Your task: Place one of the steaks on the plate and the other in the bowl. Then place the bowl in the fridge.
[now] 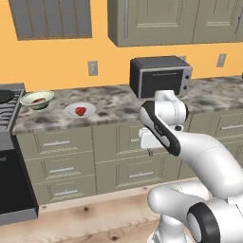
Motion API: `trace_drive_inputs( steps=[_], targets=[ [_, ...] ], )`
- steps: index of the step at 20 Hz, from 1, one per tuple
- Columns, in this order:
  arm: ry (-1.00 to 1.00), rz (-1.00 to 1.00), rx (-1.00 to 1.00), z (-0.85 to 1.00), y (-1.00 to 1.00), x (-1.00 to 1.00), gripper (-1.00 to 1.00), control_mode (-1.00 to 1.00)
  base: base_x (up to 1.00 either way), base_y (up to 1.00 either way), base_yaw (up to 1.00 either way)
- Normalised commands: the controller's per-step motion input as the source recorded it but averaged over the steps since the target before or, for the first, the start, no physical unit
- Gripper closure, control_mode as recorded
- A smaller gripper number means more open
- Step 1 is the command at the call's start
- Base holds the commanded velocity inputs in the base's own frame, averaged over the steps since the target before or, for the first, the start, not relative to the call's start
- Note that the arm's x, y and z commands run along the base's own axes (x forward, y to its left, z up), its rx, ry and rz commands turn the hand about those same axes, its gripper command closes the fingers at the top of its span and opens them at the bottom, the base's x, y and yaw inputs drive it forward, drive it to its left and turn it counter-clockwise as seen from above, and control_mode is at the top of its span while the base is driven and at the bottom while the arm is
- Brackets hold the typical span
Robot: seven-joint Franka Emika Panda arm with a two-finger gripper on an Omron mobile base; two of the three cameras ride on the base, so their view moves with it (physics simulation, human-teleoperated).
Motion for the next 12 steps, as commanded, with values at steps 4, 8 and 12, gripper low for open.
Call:
trace_drive_inputs(
  steps=[4,8,12],
  targets=[
    [0.00,0.00,0.00,0.00,0.00,0.00,-1.00,1.00,0.90,0.80,-0.13],
    [0.00,0.00,0.00,0.00,0.00,0.00,-1.00,1.00,0.28,0.33,-0.02],
    [0.00,0.00,0.00,0.00,0.00,0.00,-1.00,1.00,-0.98,-0.16,-0.01]
  ],
)
